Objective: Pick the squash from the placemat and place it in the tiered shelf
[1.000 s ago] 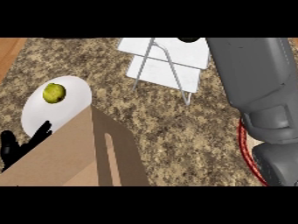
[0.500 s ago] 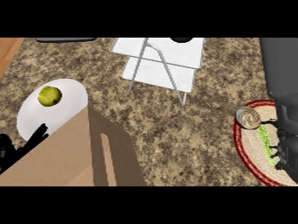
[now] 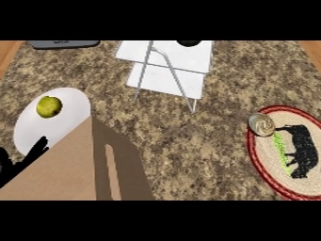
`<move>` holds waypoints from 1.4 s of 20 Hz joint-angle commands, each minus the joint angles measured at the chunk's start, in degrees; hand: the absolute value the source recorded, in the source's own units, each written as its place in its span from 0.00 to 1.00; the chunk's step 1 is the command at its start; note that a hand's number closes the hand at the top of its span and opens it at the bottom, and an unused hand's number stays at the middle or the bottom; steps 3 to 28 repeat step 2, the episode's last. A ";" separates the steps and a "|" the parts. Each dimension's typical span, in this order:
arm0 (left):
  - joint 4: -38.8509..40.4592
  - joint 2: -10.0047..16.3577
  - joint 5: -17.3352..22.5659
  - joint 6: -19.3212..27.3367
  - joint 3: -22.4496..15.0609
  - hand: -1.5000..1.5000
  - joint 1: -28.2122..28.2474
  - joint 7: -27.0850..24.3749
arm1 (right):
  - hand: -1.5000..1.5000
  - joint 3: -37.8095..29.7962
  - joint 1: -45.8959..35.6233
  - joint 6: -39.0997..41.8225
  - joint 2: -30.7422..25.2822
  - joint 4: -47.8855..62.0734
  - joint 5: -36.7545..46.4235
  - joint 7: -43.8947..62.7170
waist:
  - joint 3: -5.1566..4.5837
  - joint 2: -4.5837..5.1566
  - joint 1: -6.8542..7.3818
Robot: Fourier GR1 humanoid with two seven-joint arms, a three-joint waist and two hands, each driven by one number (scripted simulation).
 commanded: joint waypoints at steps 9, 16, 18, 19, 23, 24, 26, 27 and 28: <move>0.61 -4.34 1.58 0.54 1.05 0.50 -4.35 0.89 | 0.00 -0.91 8.91 7.51 -2.11 -14.01 -4.95 2.67 | -1.34 0.18 -1.77; 0.61 -4.34 1.58 0.54 1.05 0.50 -4.35 0.89 | 0.00 -0.91 8.91 7.51 -2.11 -14.01 -4.95 2.67 | -1.34 0.18 -1.77; 0.61 -4.34 1.58 0.54 1.05 0.50 -4.35 0.89 | 0.00 -0.91 8.91 7.51 -2.11 -14.01 -4.95 2.67 | -1.34 0.18 -1.77; 0.61 -4.34 1.58 0.54 1.05 0.50 -4.35 0.89 | 0.00 -0.91 8.91 7.51 -2.11 -14.01 -4.95 2.67 | -1.34 0.18 -1.77; 0.61 -4.34 1.58 0.54 1.05 0.50 -4.35 0.89 | 0.00 -0.91 8.91 7.51 -2.11 -14.01 -4.95 2.67 | -1.34 0.18 -1.77; 0.61 -4.34 1.58 0.54 1.05 0.50 -4.35 0.89 | 0.00 -0.91 8.91 7.51 -2.11 -14.01 -4.95 2.67 | -1.34 0.18 -1.77; 0.61 -4.34 1.58 0.54 1.05 0.50 -4.35 0.89 | 0.00 -0.91 8.91 7.51 -2.11 -14.01 -4.95 2.67 | -1.34 0.18 -1.77; 0.61 -4.34 1.58 0.54 1.05 0.50 -4.35 0.89 | 0.00 -0.91 8.91 7.51 -2.11 -14.01 -4.95 2.67 | -1.34 0.18 -1.77; 0.61 -4.34 1.58 0.54 1.05 0.50 -4.35 0.89 | 0.00 -0.91 8.91 7.51 -2.11 -14.01 -4.95 2.67 | -1.34 0.18 -1.77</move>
